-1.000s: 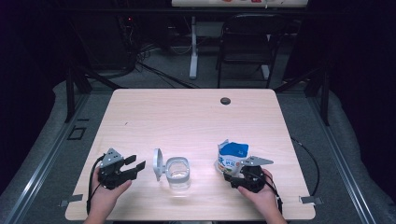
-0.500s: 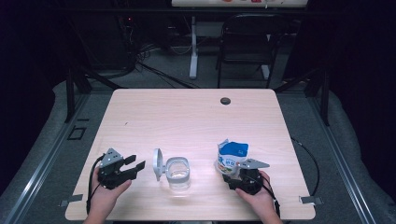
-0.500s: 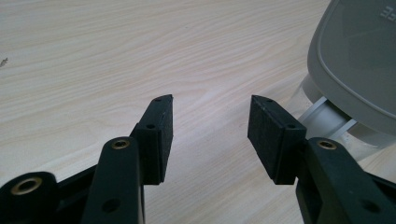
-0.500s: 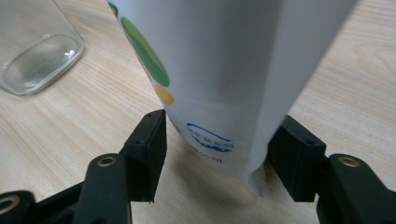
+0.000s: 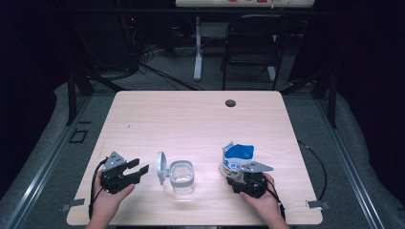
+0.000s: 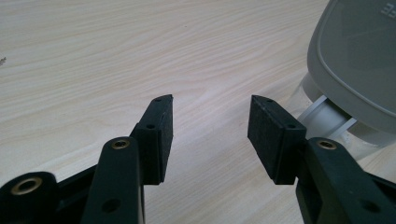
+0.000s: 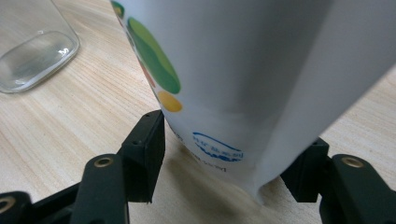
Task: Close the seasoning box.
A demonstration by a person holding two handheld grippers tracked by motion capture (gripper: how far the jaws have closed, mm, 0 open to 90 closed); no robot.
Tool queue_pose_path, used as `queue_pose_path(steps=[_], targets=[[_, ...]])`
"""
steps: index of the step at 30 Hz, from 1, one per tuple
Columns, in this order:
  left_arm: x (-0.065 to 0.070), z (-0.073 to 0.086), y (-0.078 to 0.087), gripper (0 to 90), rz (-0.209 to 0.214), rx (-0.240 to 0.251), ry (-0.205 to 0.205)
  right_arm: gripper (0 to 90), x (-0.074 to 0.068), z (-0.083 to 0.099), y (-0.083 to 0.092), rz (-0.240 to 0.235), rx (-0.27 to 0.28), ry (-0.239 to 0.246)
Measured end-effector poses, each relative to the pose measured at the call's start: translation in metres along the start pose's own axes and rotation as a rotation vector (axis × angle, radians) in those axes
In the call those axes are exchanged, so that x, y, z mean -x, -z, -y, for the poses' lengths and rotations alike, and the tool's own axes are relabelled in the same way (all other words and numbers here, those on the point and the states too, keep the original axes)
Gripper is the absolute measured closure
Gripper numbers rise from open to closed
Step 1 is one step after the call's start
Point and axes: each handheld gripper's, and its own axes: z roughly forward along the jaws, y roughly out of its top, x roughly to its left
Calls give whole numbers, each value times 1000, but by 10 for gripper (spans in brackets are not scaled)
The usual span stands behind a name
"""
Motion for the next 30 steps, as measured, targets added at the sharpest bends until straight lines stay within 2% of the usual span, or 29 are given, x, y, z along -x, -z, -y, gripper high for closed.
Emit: queue_pose_path(steps=[7, 16, 19, 23, 26, 30], targets=[[0, 0, 0, 510, -1, 1, 0, 384, -1, -2, -2, 21, -11, 10], [0, 0, 0, 510, 1, 1, 0, 372, -2, -4, -6, 23, 3, 0], [0, 0, 0, 510, 1, 1, 0, 372, -2, -5, -6, 32, -10, 13], [0, 0, 0, 510, 0, 1, -1, 380, -4, -5, -8, 37, 4, 12], [0, 0, 0, 510, 1, 0, 0, 391, -6, -6, -7, 52, -6, 31], [0, 0, 0, 510, 0, 0, 0, 404, -8, -5, -8, 63, -3, 35]])
